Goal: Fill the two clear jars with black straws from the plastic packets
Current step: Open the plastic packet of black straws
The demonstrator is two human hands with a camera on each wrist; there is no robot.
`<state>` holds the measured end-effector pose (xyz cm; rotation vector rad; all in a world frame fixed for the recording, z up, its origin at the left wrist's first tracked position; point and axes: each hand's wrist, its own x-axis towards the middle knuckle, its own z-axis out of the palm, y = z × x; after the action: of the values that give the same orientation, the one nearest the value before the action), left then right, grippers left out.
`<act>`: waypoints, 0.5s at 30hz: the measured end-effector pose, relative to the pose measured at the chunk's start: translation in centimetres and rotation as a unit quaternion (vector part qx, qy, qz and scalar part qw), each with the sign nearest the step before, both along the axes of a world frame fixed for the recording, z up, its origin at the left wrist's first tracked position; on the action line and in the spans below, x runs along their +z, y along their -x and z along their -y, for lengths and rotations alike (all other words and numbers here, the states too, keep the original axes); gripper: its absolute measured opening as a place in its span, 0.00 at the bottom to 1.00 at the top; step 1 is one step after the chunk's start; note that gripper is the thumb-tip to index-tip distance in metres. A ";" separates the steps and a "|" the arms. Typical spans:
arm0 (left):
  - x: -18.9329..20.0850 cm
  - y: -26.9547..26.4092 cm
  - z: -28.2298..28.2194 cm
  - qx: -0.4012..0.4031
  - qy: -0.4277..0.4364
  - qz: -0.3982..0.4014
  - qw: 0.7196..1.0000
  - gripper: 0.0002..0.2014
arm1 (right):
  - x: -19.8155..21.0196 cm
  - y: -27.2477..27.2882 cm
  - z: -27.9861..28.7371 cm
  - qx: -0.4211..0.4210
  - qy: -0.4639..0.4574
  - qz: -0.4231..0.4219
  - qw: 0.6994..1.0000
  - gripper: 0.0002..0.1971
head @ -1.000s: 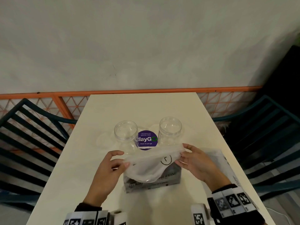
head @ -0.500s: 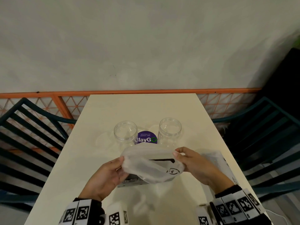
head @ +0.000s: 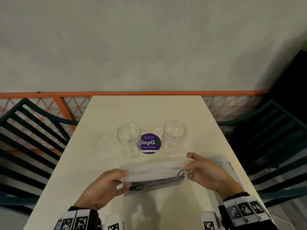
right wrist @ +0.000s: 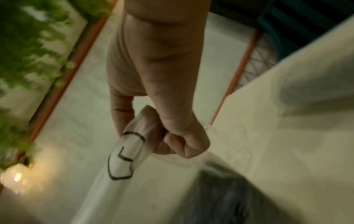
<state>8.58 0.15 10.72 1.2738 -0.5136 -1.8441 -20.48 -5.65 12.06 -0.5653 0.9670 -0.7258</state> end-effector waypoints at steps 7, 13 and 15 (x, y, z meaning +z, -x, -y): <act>-0.4 0.4 -0.2 0.089 0.051 0.252 0.962 0.05 | -0.4 -0.6 -0.4 0.023 0.201 -0.355 0.913 0.10; -1.1 0.4 -0.3 0.133 0.107 0.367 0.915 0.08 | -1.2 -1.5 -0.6 0.039 0.252 -0.450 0.856 0.11; -0.9 0.8 -0.4 0.148 0.124 0.333 0.923 0.02 | -1.3 -1.9 -0.5 0.025 0.229 -0.425 0.875 0.10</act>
<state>7.75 0.52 9.82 1.6828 -0.8293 -1.0283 -18.58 -5.13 10.78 -1.3966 1.5932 -0.6589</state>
